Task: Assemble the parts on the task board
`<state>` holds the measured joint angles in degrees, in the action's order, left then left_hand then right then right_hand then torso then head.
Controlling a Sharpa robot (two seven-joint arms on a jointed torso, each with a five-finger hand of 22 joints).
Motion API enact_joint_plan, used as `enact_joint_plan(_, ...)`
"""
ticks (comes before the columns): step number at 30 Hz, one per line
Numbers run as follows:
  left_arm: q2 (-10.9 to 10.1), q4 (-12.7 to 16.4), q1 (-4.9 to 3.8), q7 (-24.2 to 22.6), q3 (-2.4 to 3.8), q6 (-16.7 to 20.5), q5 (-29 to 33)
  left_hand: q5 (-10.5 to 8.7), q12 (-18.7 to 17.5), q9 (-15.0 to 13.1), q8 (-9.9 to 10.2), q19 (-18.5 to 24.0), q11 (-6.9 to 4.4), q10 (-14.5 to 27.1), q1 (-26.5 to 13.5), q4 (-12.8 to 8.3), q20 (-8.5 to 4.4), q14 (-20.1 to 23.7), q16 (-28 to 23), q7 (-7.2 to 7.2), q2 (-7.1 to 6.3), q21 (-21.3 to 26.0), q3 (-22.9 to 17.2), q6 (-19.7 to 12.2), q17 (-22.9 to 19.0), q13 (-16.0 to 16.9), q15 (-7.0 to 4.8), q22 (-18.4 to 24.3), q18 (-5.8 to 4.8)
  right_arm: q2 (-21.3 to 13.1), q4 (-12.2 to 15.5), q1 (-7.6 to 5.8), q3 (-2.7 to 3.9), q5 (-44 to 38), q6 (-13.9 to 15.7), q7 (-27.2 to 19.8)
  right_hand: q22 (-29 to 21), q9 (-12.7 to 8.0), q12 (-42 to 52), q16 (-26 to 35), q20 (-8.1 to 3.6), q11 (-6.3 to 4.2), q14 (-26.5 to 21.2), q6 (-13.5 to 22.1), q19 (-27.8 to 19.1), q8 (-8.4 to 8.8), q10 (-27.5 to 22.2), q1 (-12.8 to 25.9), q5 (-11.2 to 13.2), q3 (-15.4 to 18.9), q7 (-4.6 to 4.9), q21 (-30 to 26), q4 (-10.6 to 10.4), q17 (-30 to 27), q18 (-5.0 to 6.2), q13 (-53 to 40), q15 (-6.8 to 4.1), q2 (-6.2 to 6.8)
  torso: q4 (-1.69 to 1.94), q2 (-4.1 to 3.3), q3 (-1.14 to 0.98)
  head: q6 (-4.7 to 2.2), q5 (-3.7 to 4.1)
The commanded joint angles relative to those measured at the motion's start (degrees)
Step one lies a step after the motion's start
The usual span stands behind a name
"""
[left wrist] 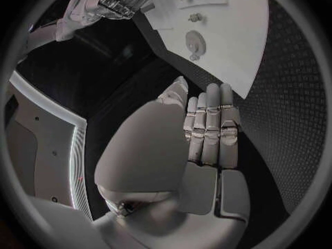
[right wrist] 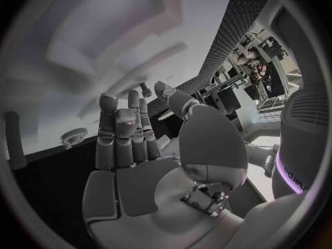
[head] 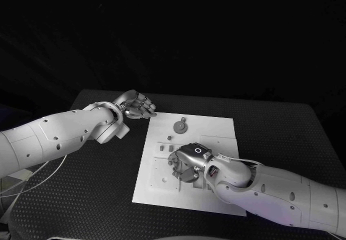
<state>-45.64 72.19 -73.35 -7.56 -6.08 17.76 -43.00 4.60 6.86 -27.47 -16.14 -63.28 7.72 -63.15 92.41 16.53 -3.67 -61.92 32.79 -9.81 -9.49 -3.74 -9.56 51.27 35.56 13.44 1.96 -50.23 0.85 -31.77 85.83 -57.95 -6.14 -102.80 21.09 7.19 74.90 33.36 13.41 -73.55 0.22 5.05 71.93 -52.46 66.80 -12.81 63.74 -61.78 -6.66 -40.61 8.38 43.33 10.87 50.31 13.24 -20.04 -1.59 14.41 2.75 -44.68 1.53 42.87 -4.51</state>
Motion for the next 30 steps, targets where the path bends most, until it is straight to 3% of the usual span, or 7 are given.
enact_joint_plan(1,-0.02,0.05,-0.04,-0.26,0.03,-0.25,0.14,0.23,0.28,-0.03,0.16,-0.29,0.03,0.29,0.12,-0.03,-0.07,-0.29,-0.28,-0.01,0.48,-0.24,0.33,-0.46,0.07,-0.1,-0.06,0.09,0.66,-0.83,0.8,0.06,-0.01,0.57,1.11,0.04,1.19,-0.13,-0.39,0.13,0.05,0.32,-0.07,2.61,-0.51,0.35,-0.87,0.17,0.3,0.32,2.13,-0.29,-0.54,0.09,1.76,0.1,0.52,0.78,0.06,0.03,0.02,-0.04,0.02)
enact_joint_plan(7,-0.23,-0.03,-0.04,-0.23,0.03,-0.25,0.14,0.23,0.28,-0.03,0.16,-0.29,0.03,0.29,0.14,-0.03,-0.07,-0.3,-0.31,-0.01,0.47,-0.25,0.33,-0.45,0.11,-0.1,-0.06,0.1,0.66,-3.85,3.71,-0.02,0.19,0.81,2.94,0.06,1.24,-0.09,-0.37,-0.06,0.06,0.44,-0.3,2.9,-0.76,0.24,-1.1,0.68,0.37,2.74,2.21,-0.16,-0.17,0.21,1.76,0.08,0.64,0.53,-0.01,0.07,0.04,-0.28,0.01)
enact_joint_plan(16,-0.23,-0.66,-0.04,-0.47,0.03,-0.12,0.14,0.23,0.3,-0.04,0.13,-0.3,0.03,0.28,0.17,-0.02,-0.07,-0.33,-0.37,0.0,0.48,-0.25,0.32,-0.4,0.19,-0.12,-0.06,0.12,0.66,-8.28,7.65,-1.89,3.4,8.35,3.59,-1.91,1.22,-0.29,0.07,-0.59,-0.25,0.25,0.5,3.39,-0.22,0.33,-0.56,-0.03,0.25,3.43,2.3,0.23,-0.39,0.27,1.76,-0.07,0.47,-0.38,-0.05,0.04,-0.07,-0.99,0.27)
enact_joint_plan(18,-0.18,-0.71,-0.04,-0.67,0.03,-0.01,0.15,0.23,0.32,-0.05,0.11,-0.32,0.02,0.26,0.18,-0.02,-0.07,-0.36,-0.39,0.01,0.48,-0.26,0.31,-0.36,0.24,-0.12,-0.06,0.12,0.67,-9.51,7.95,-2.54,4.61,8.44,2.37,-1.95,1.26,-0.51,0.08,-0.67,-0.31,0.28,0.57,3.9,-0.28,0.59,-0.57,-0.3,0.27,3.56,2.49,0.3,-0.2,0.27,1.76,-0.06,0.5,-0.89,-0.1,0.04,-0.08,-1.17,0.41)
enact_joint_plan(26,-0.23,-0.79,-0.04,-0.72,0.02,0.12,0.18,0.23,0.41,-0.08,0.06,-0.35,-0.02,0.16,0.23,-0.02,-0.08,-0.43,-0.49,0.06,0.46,-0.28,0.3,-0.25,0.39,-0.13,-0.09,0.15,0.67,-13.97,8.45,-6.93,4.74,9.08,-4.74,-1.28,1.24,-1.16,-0.94,-0.7,-0.19,0.92,0.46,5.11,-0.64,1.13,-2.23,0.05,0.24,4.34,2.04,0.39,-0.22,0.19,1.76,0.63,1.11,-0.13,-0.06,0.01,-0.07,-1.3,0.73)
enact_joint_plan(29,-0.06,-0.9,-0.04,-0.73,0.02,0.11,0.18,0.23,0.42,-0.09,0.05,-0.36,-0.02,0.15,0.23,-0.01,-0.08,-0.44,-0.52,0.07,0.43,-0.28,0.31,-0.24,0.43,-0.14,-0.09,0.16,0.67,-15.41,8.66,-7.46,4.74,9.11,-9.41,-2.99,1.18,-1.84,-2.36,-0.7,-0.04,1.88,-0.09,6.98,-1.11,1.95,-4.5,0.31,0.25,4.73,1.48,0.25,-0.51,0.18,1.76,1.67,2.05,0.67,-0.1,0.01,-0.04,-1.28,0.83)
enact_joint_plan(30,0.02,-0.96,-0.04,-0.75,0.02,0.11,0.19,0.23,0.42,-0.09,0.05,-0.36,-0.02,0.15,0.22,-0.01,-0.08,-0.44,-0.53,0.07,0.43,-0.28,0.32,-0.24,0.43,-0.14,-0.09,0.16,0.67,-15.81,8.7,-7.54,4.74,9.11,-10.38,-3.06,1.16,-2.09,-3.0,-0.79,0.01,2.32,-0.15,7.96,-1.11,2.37,-5.57,0.35,0.26,4.84,0.29,0.25,-0.59,0.2,1.76,2.1,2.48,0.71,-0.02,0.0,-0.03,-1.25,0.87)
